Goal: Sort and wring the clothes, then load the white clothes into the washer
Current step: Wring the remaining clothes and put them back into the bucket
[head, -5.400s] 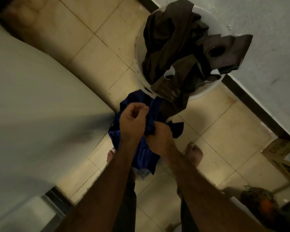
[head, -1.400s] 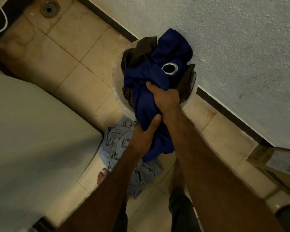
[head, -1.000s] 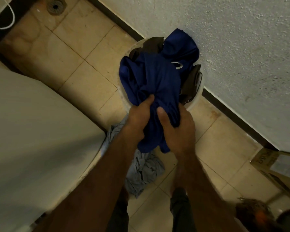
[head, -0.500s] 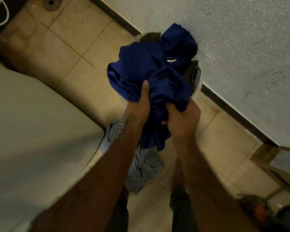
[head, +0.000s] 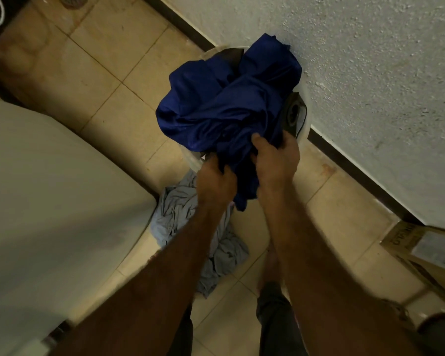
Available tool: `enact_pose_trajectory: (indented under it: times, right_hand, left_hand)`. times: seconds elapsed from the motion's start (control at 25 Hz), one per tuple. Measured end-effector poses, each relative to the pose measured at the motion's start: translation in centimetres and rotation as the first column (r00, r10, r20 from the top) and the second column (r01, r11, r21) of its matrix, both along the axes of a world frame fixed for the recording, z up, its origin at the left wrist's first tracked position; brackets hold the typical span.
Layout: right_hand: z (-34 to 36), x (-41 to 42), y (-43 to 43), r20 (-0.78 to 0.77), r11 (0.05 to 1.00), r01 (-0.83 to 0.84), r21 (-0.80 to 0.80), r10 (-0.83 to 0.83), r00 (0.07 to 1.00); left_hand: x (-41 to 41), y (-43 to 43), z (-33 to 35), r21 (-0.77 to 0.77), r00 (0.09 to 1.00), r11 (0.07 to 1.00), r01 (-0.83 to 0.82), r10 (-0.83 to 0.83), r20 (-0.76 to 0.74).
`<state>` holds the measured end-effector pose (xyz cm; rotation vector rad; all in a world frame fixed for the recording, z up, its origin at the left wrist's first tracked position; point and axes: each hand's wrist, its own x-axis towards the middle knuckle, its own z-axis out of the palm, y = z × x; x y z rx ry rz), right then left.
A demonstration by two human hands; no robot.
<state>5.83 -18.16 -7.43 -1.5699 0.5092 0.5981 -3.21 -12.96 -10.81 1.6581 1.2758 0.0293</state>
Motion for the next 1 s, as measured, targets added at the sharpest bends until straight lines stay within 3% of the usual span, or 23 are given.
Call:
enact_pose_trajectory:
  times: [0.08,0.12,0.2,0.28,0.4,0.48,0.6,0.64,0.68,0.72,0.76,0.84,0.92,1.0]
  right_hand:
    - [-1.4,-2.7,-2.5,0.266,0.949,-0.155,-0.273,0.229,0.936]
    - [-2.4,-4.2,-3.7,0.323,0.915,-0.196,-0.352,0.315,0.892]
    - [-3.8,-6.2,-5.0,0.304,0.909,-0.267,-0.321,0.366,0.880]
    - [-3.9,-6.4,-5.0,0.281,0.938,-0.308,-0.156,0.341,0.897]
    - [-2.7,-6.0,-4.8,0.275,0.932,-0.362,0.007,0.346,0.897]
    - [-2.1,-6.2,-5.1,0.270,0.919,-0.393,-0.040,0.389,0.881]
    - [-1.5,-6.8,-5.3,0.282,0.889,-0.329,-0.319,0.420,0.862]
    - [-1.1,-6.8,-5.1,0.308,0.874,-0.293,-0.387,0.422,0.852]
    - [-0.6,-6.5,-4.7,0.351,0.876,-0.252,-0.410,0.407,0.843]
    - [-0.1,-5.9,-4.1,0.396,0.891,-0.209,-0.403,0.375,0.838]
    - [0.3,-5.0,-3.4,0.436,0.904,-0.164,-0.394,0.341,0.833]
    - [0.2,-2.5,-1.7,0.509,0.896,-0.106,-0.432,0.340,0.791]
    - [-0.4,-0.1,-0.1,0.563,0.859,-0.098,-0.503,0.411,0.717]
    - [-1.5,1.8,1.2,0.547,0.816,-0.122,-0.565,0.482,0.684]
  left_hand:
    - [1.8,1.1,0.9,-0.059,0.998,0.996,-0.060,0.061,0.031]
    - [2.6,1.5,0.9,-0.124,0.992,0.988,-0.090,0.100,0.080]
    - [3.4,1.7,0.8,-0.258,0.978,0.958,-0.124,0.163,0.132]
    - [3.5,1.7,1.0,-0.398,0.962,0.902,-0.167,0.237,0.133]
    - [3.7,2.0,1.9,-0.534,0.966,0.818,-0.214,0.259,0.011]
    - [4.1,1.8,2.5,-0.584,0.966,0.777,-0.236,0.252,-0.056]
    - [4.6,1.6,2.9,-0.660,0.927,0.703,-0.263,0.375,0.031]
    - [4.6,1.7,2.8,-0.617,0.917,0.742,-0.264,0.391,0.078]
    - [4.6,2.1,2.7,-0.480,0.935,0.842,-0.247,0.337,0.109]
    - [4.3,2.4,2.9,-0.262,0.966,0.943,-0.207,0.240,0.100]
    - [3.9,2.6,3.1,0.002,0.983,0.986,-0.168,0.167,0.075]
    - [3.0,3.2,3.7,0.433,0.993,0.894,-0.110,0.084,0.079]
    - [2.6,4.5,2.9,0.584,0.999,0.811,0.022,0.003,-0.041]
    - [3.0,6.3,1.1,0.516,0.972,0.830,0.212,-0.122,-0.203]
